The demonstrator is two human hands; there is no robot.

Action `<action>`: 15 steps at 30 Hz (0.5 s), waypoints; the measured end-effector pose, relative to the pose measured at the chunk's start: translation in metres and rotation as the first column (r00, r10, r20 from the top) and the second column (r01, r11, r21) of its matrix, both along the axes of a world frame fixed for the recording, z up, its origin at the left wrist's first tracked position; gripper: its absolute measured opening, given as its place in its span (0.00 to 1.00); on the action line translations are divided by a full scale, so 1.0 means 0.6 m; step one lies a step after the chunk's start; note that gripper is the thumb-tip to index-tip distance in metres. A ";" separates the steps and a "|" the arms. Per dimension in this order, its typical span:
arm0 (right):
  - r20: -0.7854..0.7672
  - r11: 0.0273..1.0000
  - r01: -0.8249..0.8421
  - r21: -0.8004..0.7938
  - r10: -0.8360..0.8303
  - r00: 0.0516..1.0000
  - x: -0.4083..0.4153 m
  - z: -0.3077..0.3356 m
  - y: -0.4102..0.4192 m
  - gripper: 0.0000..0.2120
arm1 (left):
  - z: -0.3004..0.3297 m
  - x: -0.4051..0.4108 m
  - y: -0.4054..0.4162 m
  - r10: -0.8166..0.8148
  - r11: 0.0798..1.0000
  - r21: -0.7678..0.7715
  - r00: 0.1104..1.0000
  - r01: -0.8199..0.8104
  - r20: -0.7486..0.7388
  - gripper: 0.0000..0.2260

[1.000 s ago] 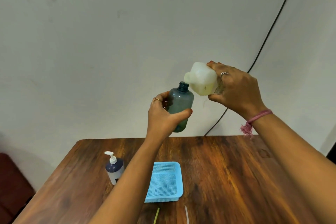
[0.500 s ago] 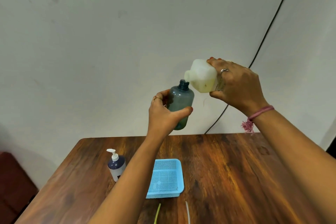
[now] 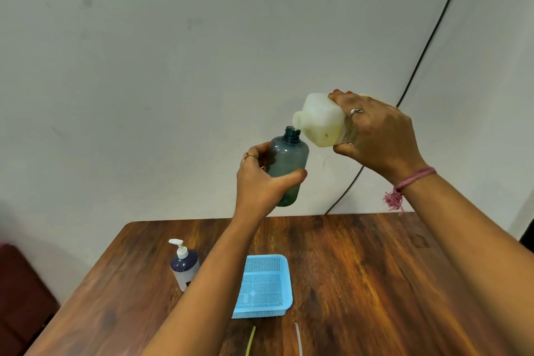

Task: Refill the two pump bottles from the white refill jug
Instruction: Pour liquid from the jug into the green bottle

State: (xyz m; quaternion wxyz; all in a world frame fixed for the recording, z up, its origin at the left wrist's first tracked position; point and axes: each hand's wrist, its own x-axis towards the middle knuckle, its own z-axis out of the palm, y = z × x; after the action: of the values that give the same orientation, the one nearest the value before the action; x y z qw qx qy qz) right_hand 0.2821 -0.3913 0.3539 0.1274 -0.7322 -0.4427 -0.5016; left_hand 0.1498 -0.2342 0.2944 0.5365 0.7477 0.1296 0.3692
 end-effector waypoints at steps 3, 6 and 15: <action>0.011 1.000 0.008 -0.004 -0.008 1.000 0.000 0.003 0.001 0.35 | 0.000 0.002 0.002 0.000 1.000 0.000 1.000 0.000 0.004 0.34; 0.019 1.000 0.016 -0.004 -0.016 1.000 0.000 0.003 0.003 0.35 | 0.000 0.004 0.004 0.000 1.000 0.002 1.000 0.000 0.002 0.34; 0.006 1.000 0.029 -0.003 -0.029 1.000 -0.001 0.001 0.011 0.35 | -0.004 0.011 0.014 -0.004 1.000 0.000 1.000 0.004 0.006 0.34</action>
State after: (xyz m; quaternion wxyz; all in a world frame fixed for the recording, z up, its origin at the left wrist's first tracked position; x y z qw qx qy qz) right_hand 0.2818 -0.3848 0.3546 0.1179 -0.7370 -0.4333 -0.5051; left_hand 0.1563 -0.2259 0.2923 0.5377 0.7467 0.1266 0.3705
